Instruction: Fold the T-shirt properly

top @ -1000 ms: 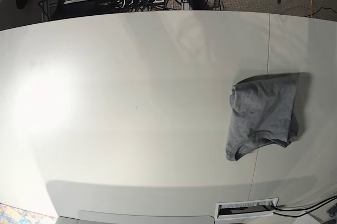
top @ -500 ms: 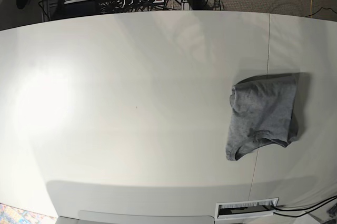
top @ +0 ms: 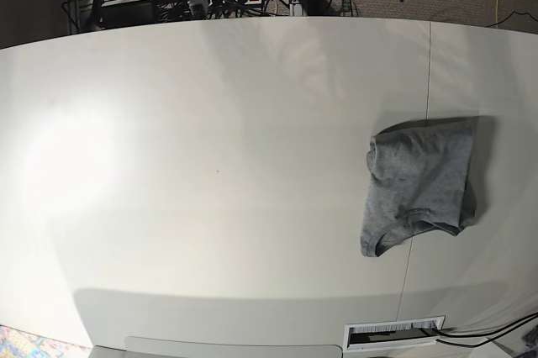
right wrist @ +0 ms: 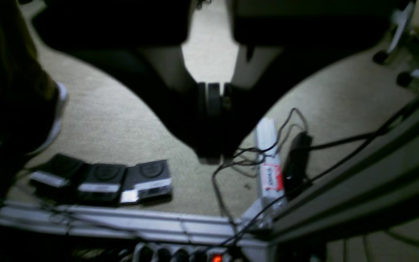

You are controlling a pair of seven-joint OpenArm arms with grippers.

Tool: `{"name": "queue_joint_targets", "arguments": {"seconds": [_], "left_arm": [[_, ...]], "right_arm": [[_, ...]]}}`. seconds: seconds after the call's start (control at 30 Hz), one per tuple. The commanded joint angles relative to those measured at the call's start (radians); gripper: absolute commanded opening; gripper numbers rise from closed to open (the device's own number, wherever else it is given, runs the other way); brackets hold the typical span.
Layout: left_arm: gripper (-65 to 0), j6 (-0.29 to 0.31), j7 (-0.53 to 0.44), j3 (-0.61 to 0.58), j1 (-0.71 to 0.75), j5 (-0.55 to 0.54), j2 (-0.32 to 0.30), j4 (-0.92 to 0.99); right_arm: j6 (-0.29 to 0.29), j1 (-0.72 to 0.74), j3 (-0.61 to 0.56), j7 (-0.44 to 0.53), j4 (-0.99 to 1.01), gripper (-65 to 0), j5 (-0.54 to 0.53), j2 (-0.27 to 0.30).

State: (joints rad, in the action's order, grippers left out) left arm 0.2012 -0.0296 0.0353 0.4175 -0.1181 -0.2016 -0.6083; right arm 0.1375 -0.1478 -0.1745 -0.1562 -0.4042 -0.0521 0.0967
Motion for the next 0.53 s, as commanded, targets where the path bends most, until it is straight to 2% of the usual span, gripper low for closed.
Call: {"name": "queue_joint_targets", "arguments": {"seconds": [0.0,0.07,0.23,0.37,0.5], "left_arm": [[-65.0,-0.014,-0.007,-0.020,0.012,0.021,0.011,0.001],[-65.0,-0.052,-0.005,-0.060,0.012,0.056,0.040,0.002],[-65.0,-0.056,0.006,-0.111,0.005,0.067,0.102,0.001],[-65.0,-0.056,0.006,-0.111,-0.003,0.067,0.137,0.001],[-65.0,-0.056,0.005,-0.111,-0.012,0.066,0.152,-0.003]], "right_arm": [[-0.026,0.009,-0.021,0.003,0.000,-65.0,-0.001,0.002],[-0.092,0.018,-0.080,-0.010,0.000,-65.0,-0.014,-0.006],[-0.214,0.013,-0.225,-0.087,0.000,-65.0,-0.169,-0.018],[-0.216,0.006,-0.290,-0.102,0.000,-65.0,-0.226,-0.020],[-0.216,0.006,-0.303,-0.086,0.000,-65.0,-0.229,-0.022]]}}
